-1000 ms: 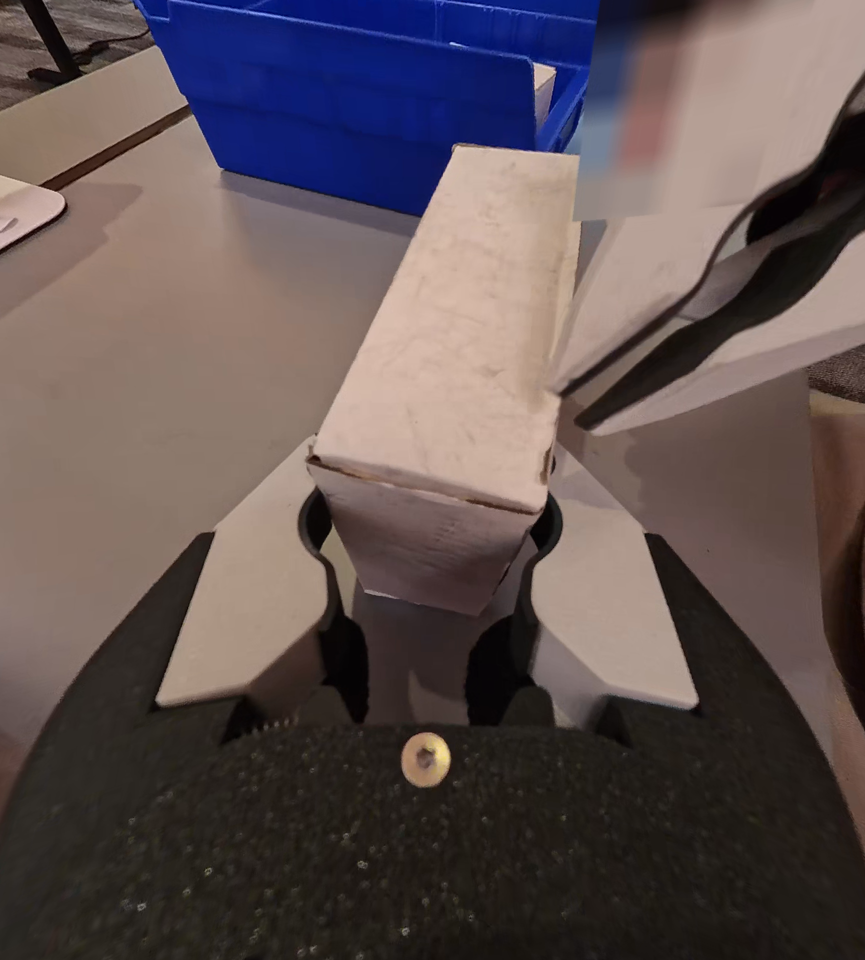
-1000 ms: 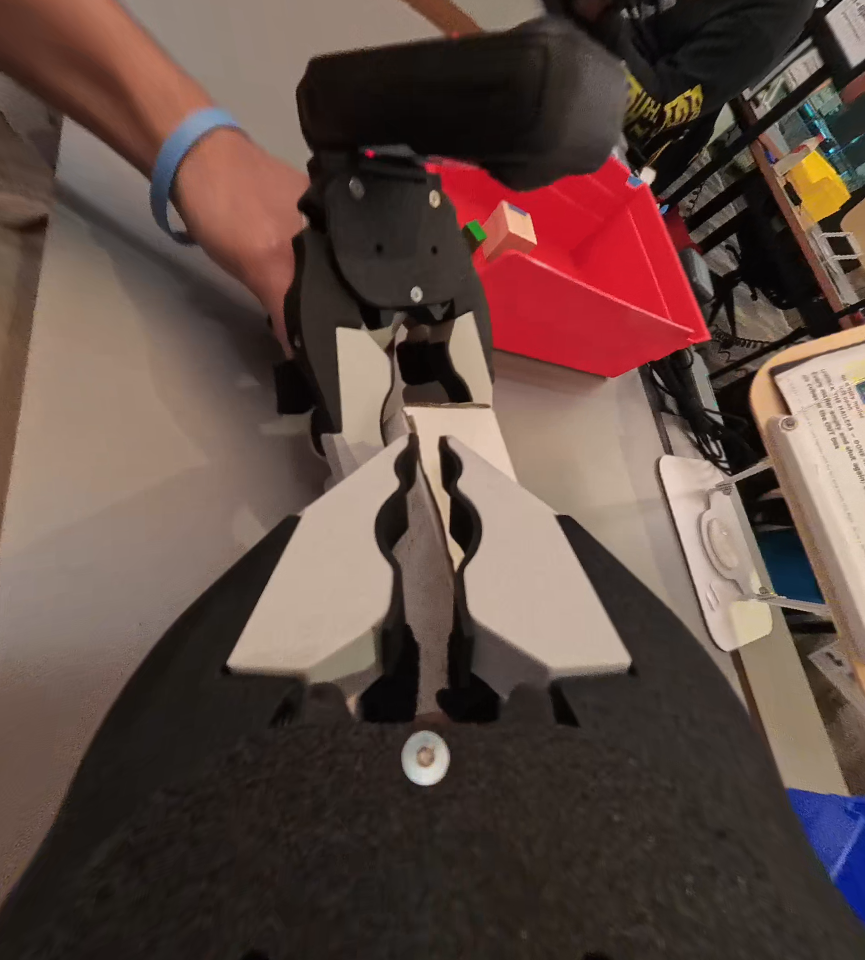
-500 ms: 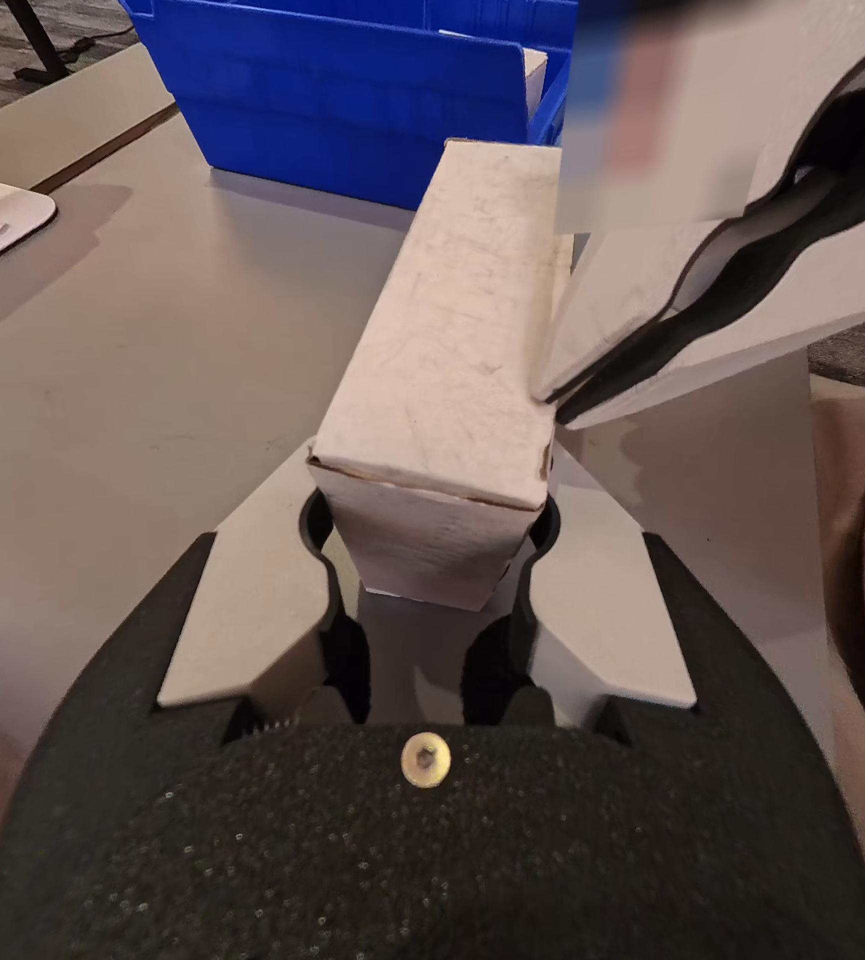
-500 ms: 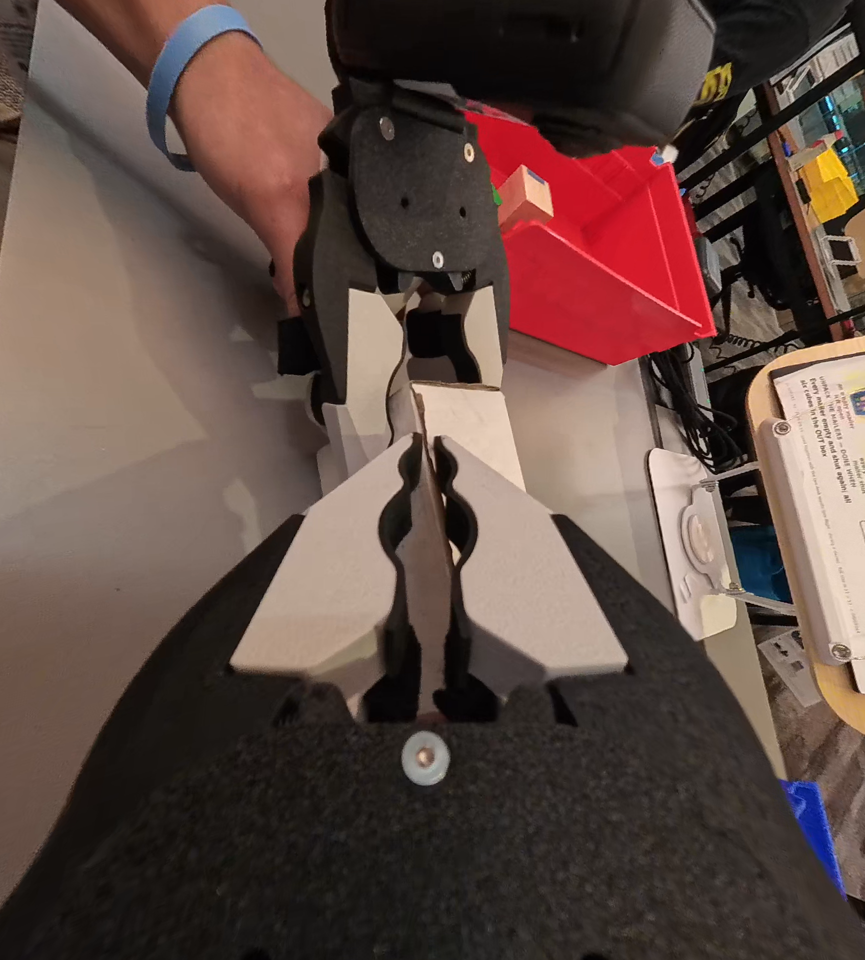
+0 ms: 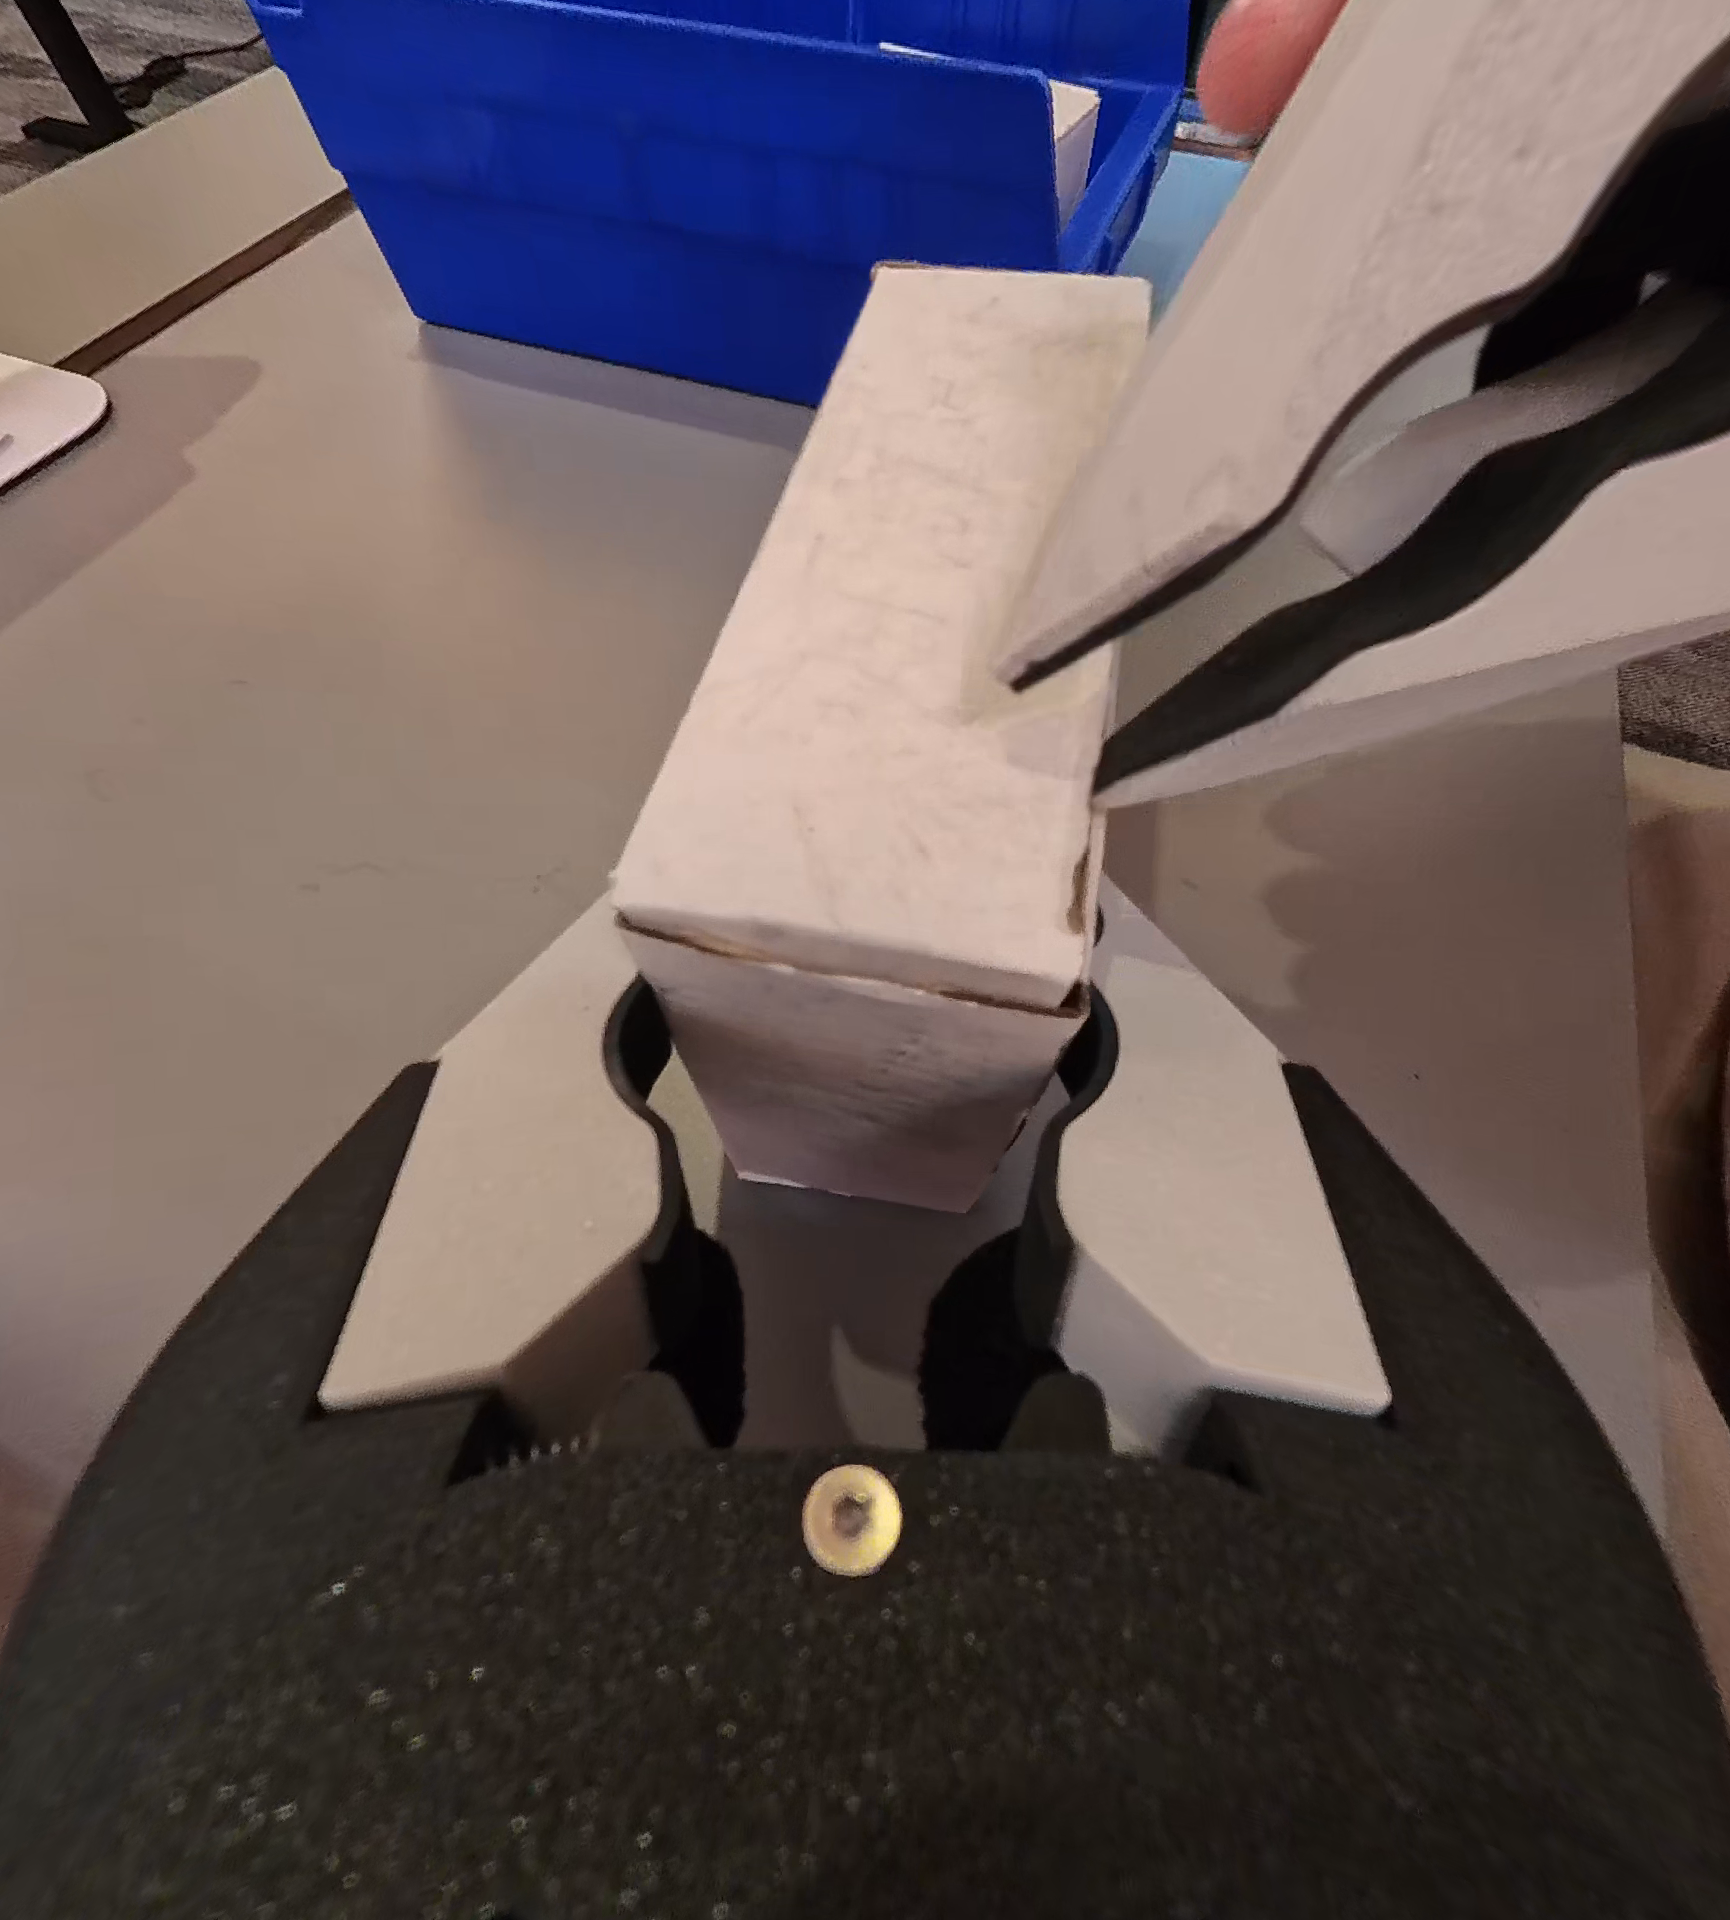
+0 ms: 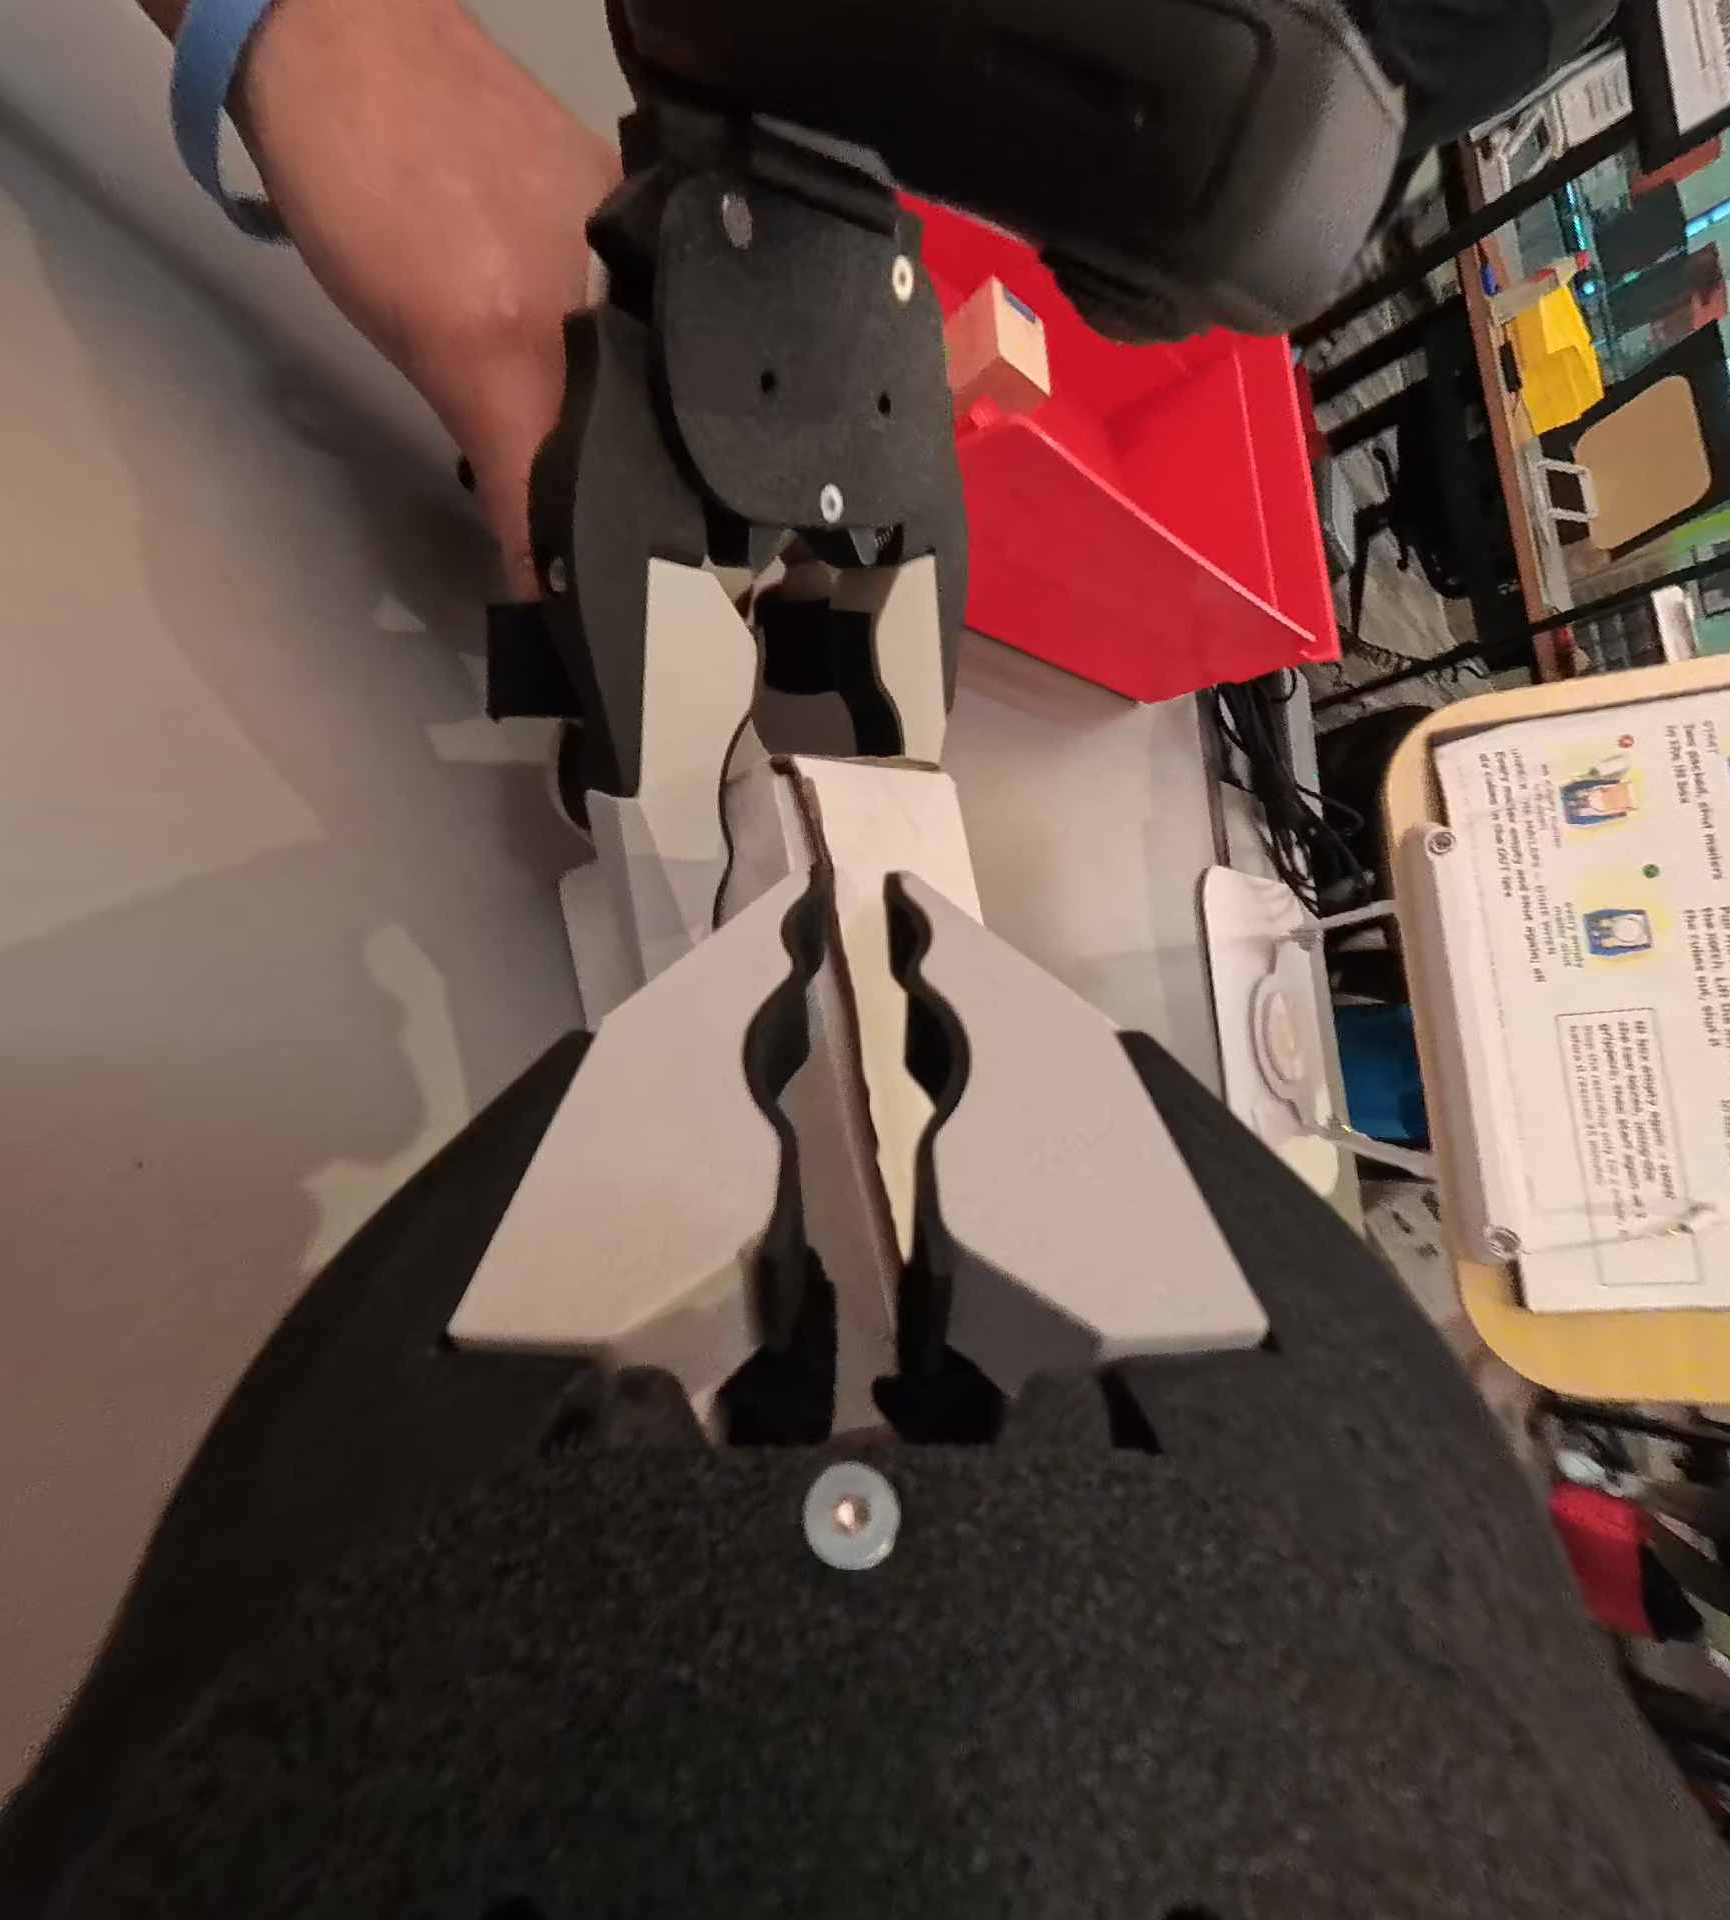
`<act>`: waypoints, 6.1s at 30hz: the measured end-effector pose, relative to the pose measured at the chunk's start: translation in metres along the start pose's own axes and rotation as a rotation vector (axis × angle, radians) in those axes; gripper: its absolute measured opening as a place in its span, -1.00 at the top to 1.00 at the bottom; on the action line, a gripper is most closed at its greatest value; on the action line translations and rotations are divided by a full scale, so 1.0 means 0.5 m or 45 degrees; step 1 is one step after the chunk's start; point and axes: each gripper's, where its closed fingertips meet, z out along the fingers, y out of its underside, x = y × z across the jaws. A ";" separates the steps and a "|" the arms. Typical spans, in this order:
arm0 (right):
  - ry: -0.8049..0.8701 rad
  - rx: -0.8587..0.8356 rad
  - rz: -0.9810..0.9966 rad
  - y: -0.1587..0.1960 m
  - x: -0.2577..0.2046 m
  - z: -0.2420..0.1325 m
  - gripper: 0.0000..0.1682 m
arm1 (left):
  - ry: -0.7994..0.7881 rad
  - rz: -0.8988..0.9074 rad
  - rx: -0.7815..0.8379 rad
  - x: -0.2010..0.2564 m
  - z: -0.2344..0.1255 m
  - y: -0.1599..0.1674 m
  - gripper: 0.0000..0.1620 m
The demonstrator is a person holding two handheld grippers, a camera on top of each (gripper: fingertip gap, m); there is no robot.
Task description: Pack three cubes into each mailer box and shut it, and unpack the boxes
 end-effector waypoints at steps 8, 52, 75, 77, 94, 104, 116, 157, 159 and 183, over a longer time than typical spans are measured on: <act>0.117 -0.088 -0.133 0.024 0.026 -0.013 0.66 | 0.017 0.011 -0.011 0.001 -0.001 0.002 0.11; 0.297 -0.341 -0.447 0.091 0.047 -0.037 0.83 | -0.019 0.032 -0.093 -0.001 -0.006 0.010 0.13; -0.172 -0.181 0.154 0.094 0.053 -0.023 0.93 | -0.002 -0.020 -0.090 -0.011 -0.007 0.011 0.13; 0.005 -0.240 -0.110 0.093 0.054 -0.021 0.93 | 0.015 -0.043 -0.094 -0.011 -0.009 0.012 0.12; 0.132 -0.272 -0.144 0.074 0.071 -0.009 0.98 | -0.049 0.135 -0.102 -0.002 -0.006 0.012 0.13; 0.290 -0.396 -0.415 0.088 0.096 -0.015 0.70 | -0.204 0.385 -0.141 -0.022 -0.015 0.010 0.12; -0.080 -0.317 0.069 0.085 0.066 -0.023 0.97 | -0.522 0.771 -0.221 -0.062 -0.021 0.016 0.12; 0.242 -0.279 0.132 0.069 0.121 -0.027 0.98 | -0.341 -0.175 -0.002 -0.047 -0.069 0.026 0.77; 0.250 -0.272 0.140 0.075 0.139 -0.024 0.98 | -0.334 -0.187 0.005 -0.048 -0.069 0.024 0.77; -0.191 -0.633 0.801 0.377 0.215 0.145 0.88 | -0.418 -0.075 -0.018 -0.048 -0.071 0.032 0.66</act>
